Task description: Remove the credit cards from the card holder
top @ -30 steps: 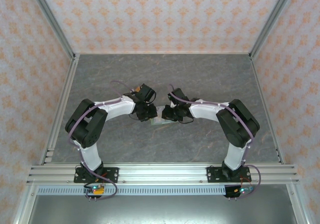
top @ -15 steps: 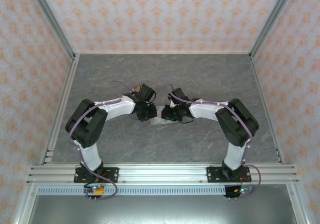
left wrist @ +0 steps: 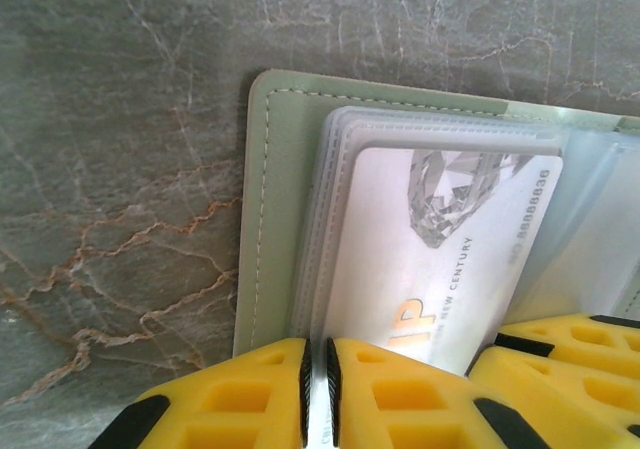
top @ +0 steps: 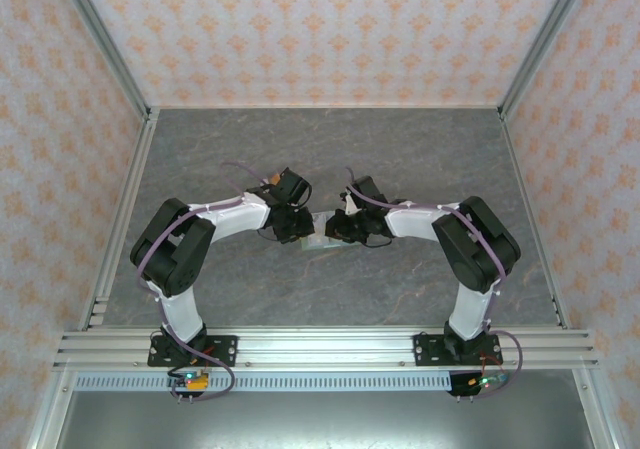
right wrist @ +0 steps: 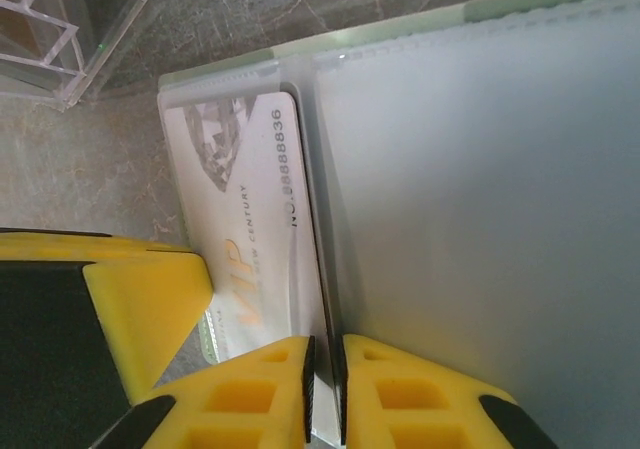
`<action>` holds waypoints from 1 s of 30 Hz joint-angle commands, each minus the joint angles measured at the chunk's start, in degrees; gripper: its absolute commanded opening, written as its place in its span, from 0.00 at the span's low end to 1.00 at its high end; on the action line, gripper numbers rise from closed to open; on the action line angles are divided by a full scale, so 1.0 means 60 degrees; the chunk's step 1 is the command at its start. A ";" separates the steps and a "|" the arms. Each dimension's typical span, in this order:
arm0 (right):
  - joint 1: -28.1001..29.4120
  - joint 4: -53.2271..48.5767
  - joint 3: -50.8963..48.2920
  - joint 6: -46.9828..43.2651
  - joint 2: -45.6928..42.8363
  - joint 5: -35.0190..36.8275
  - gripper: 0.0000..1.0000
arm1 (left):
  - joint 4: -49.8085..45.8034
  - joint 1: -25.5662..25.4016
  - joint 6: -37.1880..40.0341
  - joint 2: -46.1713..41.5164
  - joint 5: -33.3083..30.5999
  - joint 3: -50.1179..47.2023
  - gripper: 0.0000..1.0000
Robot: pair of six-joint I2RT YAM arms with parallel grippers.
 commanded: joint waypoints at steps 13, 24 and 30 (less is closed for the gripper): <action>0.0146 0.1895 -0.0256 0.0659 -0.0332 -0.0893 0.14 | 0.0362 -0.0075 -0.0190 0.0244 0.0339 -0.0209 0.16; -0.0168 0.1571 -0.0491 0.0662 -0.0586 -0.0354 0.00 | -0.0179 -0.0002 0.0395 -0.0775 -0.0069 0.0165 0.21; -0.0211 0.1252 -0.0522 0.0543 -0.0672 -0.0062 0.00 | -0.0442 0.0075 0.0714 -0.0890 -0.0221 0.0180 0.21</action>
